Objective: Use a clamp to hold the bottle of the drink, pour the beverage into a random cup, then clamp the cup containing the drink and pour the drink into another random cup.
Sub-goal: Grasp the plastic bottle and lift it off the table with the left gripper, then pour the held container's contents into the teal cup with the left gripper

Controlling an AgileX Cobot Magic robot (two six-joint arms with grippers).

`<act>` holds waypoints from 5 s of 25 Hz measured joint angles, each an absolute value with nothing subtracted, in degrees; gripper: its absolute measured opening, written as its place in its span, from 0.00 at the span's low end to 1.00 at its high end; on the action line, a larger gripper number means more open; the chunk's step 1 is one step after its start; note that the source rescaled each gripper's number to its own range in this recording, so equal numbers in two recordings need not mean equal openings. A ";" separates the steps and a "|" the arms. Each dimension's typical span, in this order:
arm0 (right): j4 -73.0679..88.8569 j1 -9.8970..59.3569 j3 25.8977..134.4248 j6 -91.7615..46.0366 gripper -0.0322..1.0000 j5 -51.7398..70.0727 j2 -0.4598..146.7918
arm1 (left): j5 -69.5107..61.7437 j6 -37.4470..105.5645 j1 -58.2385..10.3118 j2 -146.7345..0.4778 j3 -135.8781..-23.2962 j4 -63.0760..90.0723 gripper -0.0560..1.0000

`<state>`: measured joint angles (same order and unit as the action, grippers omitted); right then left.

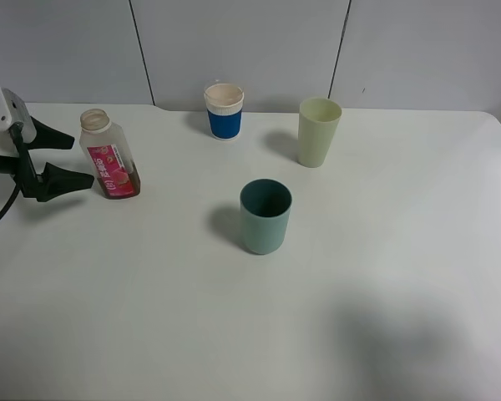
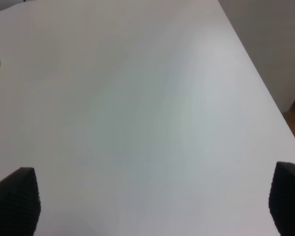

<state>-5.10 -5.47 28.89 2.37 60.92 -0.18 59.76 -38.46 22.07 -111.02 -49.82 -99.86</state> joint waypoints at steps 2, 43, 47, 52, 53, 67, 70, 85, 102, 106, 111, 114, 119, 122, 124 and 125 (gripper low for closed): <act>-5.10 -5.47 28.89 2.37 0.77 60.92 -0.18 | 59.98 -38.46 21.30 -111.65 -49.94 -99.93 1.00; -5.10 -5.47 28.89 2.37 0.77 60.92 -0.18 | 57.89 -37.43 11.88 -121.24 -56.22 -94.45 0.05; -5.10 -5.47 28.89 2.37 0.77 60.92 -0.18 | 57.94 -37.43 11.88 -121.29 -56.22 -94.40 0.08; -5.10 -5.47 28.89 2.37 0.77 60.92 -0.18 | 58.12 -37.54 11.88 -121.29 -56.22 -94.34 0.08; -5.10 -5.47 28.89 2.37 0.77 60.92 -0.18 | 58.12 -37.88 11.88 -121.13 -56.22 -94.34 0.08; -5.10 -5.47 28.89 2.37 0.77 60.92 -0.18 | 48.13 -60.41 11.88 -102.52 -49.45 -80.51 0.08; -5.10 -5.47 28.89 2.37 0.77 60.92 -0.18 | 42.02 -62.92 11.88 -98.22 -46.47 -76.38 0.08; -5.10 -5.47 28.89 2.37 0.77 60.92 -0.18 | 24.14 -43.11 6.41 -83.32 -31.79 -42.19 0.08; -5.10 -5.47 28.89 2.37 0.77 60.92 -0.18 | 7.28 9.85 -16.54 -78.81 -30.77 18.81 0.08; -5.10 -5.47 28.89 2.37 0.77 60.92 -0.18 | 11.70 22.17 -22.67 -78.81 -30.73 31.54 0.08; -5.10 -5.47 28.89 2.37 0.77 60.92 -0.18 | 21.65 42.19 -31.71 -78.94 -30.73 48.65 0.08; -5.10 -5.47 28.89 2.37 0.77 60.92 -0.18 | 29.27 58.14 -37.01 -80.03 -30.73 62.57 0.08; -5.10 -5.47 28.89 2.37 0.77 60.92 -0.18 | 38.36 76.10 -43.27 -82.33 -30.86 76.42 0.08; -5.10 -5.47 28.89 2.37 0.77 60.92 -0.18 | 41.87 83.64 -46.56 -84.07 -32.60 82.10 0.08; -5.10 -5.47 28.89 2.37 0.77 60.92 -0.18 | 43.64 88.05 -49.32 -86.22 -35.39 84.59 0.08; -5.10 -5.47 28.89 2.37 0.77 60.92 -0.18 | 43.94 88.95 -49.88 -86.95 -36.17 85.03 0.08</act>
